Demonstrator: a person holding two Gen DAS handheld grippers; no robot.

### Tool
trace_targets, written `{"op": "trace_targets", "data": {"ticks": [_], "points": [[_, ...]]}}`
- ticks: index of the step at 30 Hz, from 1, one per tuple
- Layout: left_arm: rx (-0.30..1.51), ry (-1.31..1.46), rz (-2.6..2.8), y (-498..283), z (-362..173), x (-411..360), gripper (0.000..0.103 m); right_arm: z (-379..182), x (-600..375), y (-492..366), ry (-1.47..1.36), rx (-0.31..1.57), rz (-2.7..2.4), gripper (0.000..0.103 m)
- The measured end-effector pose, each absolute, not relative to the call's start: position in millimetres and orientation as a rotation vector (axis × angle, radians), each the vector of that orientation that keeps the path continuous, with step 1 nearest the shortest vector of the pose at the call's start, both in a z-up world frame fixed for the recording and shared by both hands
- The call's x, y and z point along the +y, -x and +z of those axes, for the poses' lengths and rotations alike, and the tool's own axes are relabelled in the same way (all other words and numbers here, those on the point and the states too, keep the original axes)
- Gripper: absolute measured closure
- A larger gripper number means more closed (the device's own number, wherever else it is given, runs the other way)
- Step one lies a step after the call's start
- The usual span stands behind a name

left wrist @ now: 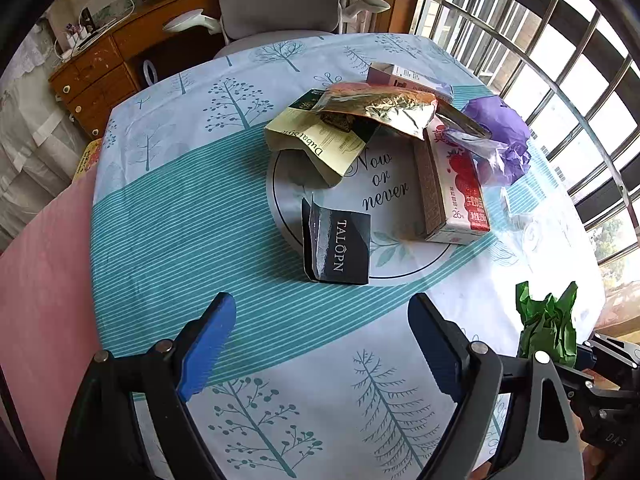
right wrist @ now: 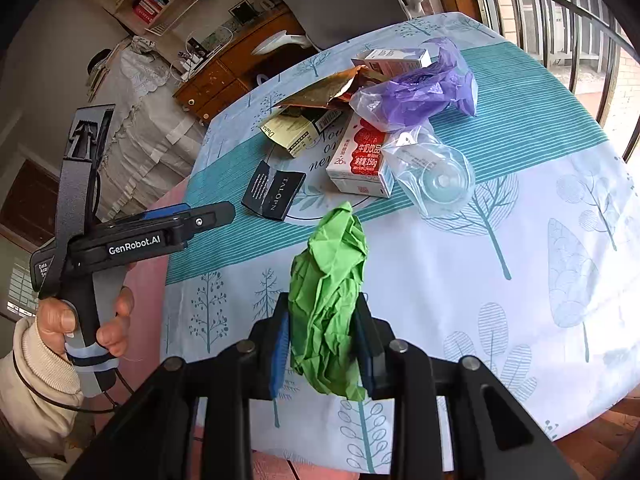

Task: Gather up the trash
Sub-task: 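Lift the green glove with the right tool while the left tool regrasps the black card, then carry both items down into the blue bin and open both tools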

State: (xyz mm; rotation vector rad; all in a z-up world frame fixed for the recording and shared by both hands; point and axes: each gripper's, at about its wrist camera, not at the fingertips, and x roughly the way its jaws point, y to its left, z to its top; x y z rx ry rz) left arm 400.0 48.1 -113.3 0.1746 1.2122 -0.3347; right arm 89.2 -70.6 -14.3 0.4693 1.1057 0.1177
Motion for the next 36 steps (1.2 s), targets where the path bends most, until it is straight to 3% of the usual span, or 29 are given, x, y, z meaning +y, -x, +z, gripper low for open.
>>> {"op": "trace_targets", "data": {"ticks": [13,16,18,27,36], "points": [[1.333,-0.404,-0.339,-448.6,-175.6,8.6,0.017,-49.7,-68.9,-104.5,-0.613,1.105,0.021,0.074],[1.351,-0.365,-0.355,-453.3,-177.5,10.1,0.029,-53.5,-73.2,-103.5,-0.634,1.106,0.001,0.074],[1.356,-0.325,-0.381,-454.5,-174.7,12.3,0.061,-55.2,-74.7,-103.9,-0.637,1.109,-0.003,0.074],[1.286,-0.293,-0.353,-419.9,-144.7,19.0,0.062,-39.9,-75.8,-93.2,-0.587,1.092,0.052,0.074],[1.170,-0.207,-0.277,-293.1,-80.8,12.0,0.062,-4.9,-86.9,-33.5,-0.416,1.096,0.227,0.074]]}}
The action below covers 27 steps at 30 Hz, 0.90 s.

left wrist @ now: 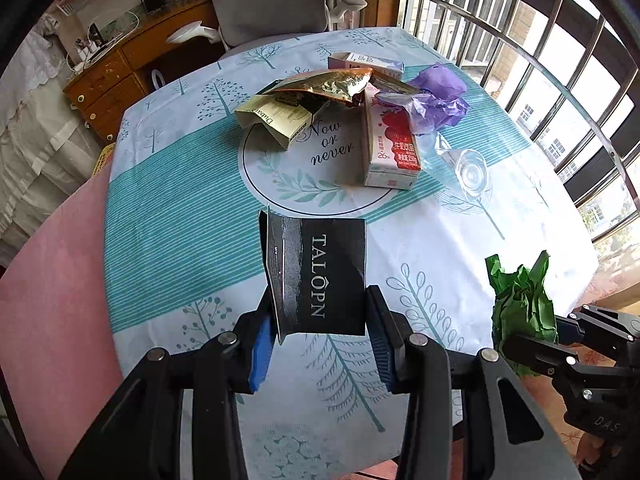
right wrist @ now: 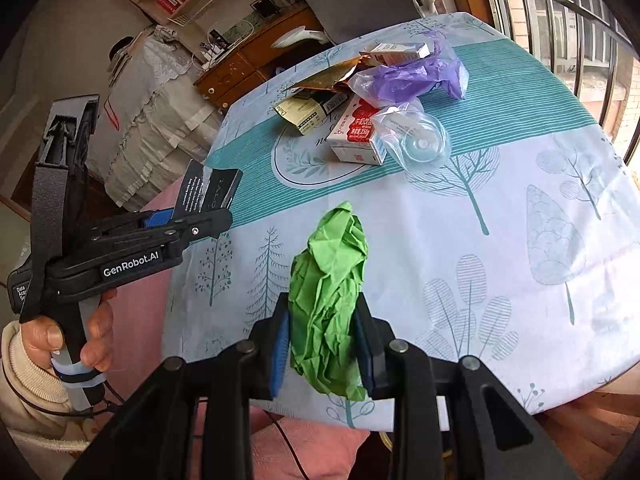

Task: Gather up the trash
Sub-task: 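Carry both items down into the blue bin and open both tools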

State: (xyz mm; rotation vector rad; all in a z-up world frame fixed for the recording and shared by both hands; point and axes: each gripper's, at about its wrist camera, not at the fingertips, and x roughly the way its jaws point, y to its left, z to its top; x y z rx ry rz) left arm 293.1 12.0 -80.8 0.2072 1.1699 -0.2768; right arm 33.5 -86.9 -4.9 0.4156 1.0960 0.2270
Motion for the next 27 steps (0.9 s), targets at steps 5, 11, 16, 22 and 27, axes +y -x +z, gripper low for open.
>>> {"op": "trace_targets", "data": {"ticks": [5,11,16,22,27], "points": [[1.163,-0.097,-0.250,-206.0,-72.7,-6.1,0.062,11.1,-96.8,20.2,-0.292,1.115,0.331,0.074],[1.215,-0.043,-0.260,-121.3,-87.7,-38.7,0.062,-3.2,-107.4,77.6,-0.253,1.199,0.388,0.074],[1.302,-0.094,-0.309,-66.7,-119.9,-67.8,0.062,-43.5,-107.4,117.4,-0.236,1.282,0.393,0.074],[1.399,-0.105,-0.360,-32.9,-202.6,-82.9,0.062,-139.7,-111.5,147.2,-0.315,1.400,0.333,0.074],[1.424,-0.118,-0.351,-32.4,-297.0,-85.9,0.062,-249.8,-110.6,157.1,-0.358,1.498,0.289,0.074]]}}
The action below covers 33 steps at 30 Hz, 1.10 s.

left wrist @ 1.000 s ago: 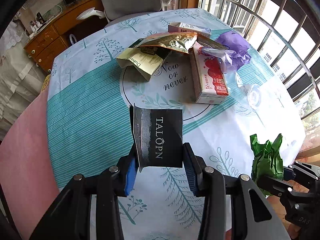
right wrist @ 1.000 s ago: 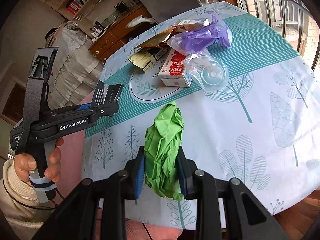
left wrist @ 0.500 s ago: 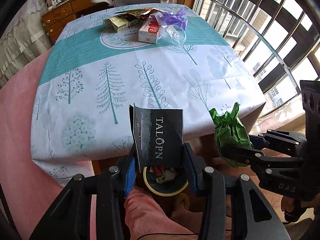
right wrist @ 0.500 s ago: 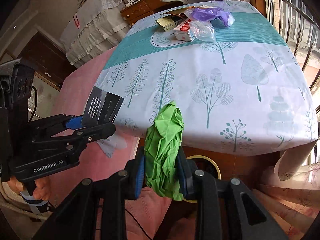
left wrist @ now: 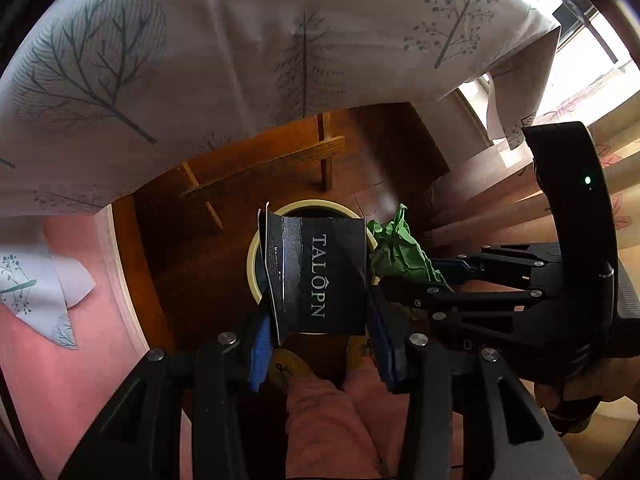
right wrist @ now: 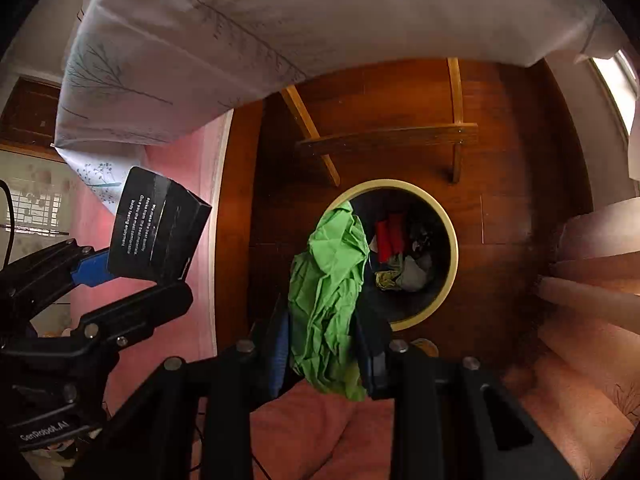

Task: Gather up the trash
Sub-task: 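Carry both items down into the blue bin and open both tools, then raise both open tools back over the table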

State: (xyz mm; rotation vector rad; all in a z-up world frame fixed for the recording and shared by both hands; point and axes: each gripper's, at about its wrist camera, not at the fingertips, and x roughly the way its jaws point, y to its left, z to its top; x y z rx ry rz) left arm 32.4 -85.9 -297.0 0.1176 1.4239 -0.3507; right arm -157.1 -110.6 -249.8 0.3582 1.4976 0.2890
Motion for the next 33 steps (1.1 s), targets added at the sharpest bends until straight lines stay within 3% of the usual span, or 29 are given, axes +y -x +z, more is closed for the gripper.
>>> {"op": "trace_targets", "data": {"ticks": [6,10,14,17,25,33], "points": [[1.441,-0.108,-0.340,-44.5,-386.8,-83.9,0.061,-343.1,-108.8,154.2,-0.377,1.543,0.232,0.072],[1.444,-0.094,-0.341,-44.1,-416.8,-84.9,0.057,-377.8,-110.2,150.3,-0.408,1.562,0.184,0.068],[1.454,-0.059,-0.334,-48.2,-425.7,-77.3,0.028,-390.4,-115.5,152.0,-0.439,1.557,0.145,0.049],[1.470,-0.031,-0.310,-49.2,-424.9,-67.9,0.018,-386.5,-119.0,151.3,-0.460,1.549,0.129,0.044],[1.442,-0.050,-0.263,-43.2,-391.7,-48.1,0.016,-344.8,-124.8,155.6,-0.485,1.512,0.087,0.043],[1.342,-0.052,-0.242,-33.0,-290.9,-44.3,0.016,-251.2,-130.1,172.0,-0.502,1.465,0.084,0.043]]}}
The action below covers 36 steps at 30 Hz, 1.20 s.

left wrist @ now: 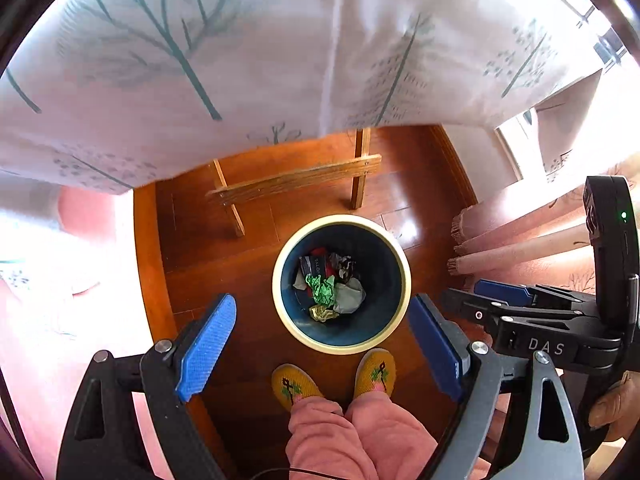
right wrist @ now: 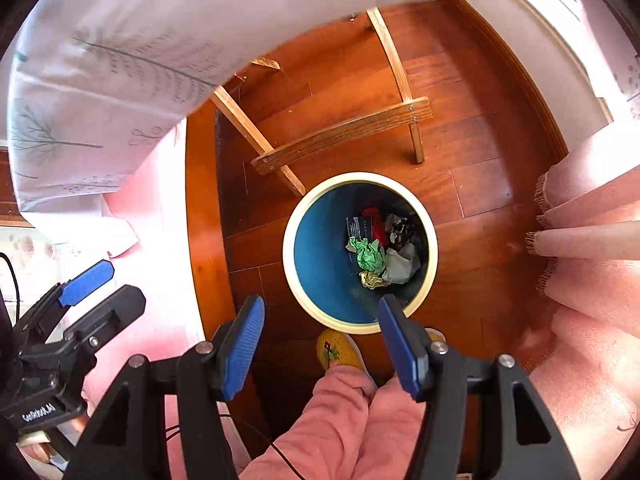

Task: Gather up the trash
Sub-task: 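Raise both open tools back over the table, then grasp the orange snack bag with the left tool while the right tool grasps the purple bag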

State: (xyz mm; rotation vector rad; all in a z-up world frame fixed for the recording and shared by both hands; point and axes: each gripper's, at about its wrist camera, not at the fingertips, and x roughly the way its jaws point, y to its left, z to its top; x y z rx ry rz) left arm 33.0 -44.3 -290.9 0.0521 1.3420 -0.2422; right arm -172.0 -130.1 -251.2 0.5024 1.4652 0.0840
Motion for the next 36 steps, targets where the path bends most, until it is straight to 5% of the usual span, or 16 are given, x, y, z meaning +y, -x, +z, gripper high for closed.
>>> {"op": "trace_targets", "data": {"ticks": [20,36], "points": [[0.968,-0.149,-0.141,-32.4,8.2,-36.9,0.016,-16.5,-147.0,165.1,-0.424,1.159,0.204,0.043],[0.849,-0.402,-0.143,-139.3,76.4,-61.1,0.016,66.0,-157.0,65.3,-0.433,1.002,0.252,0.043]]}}
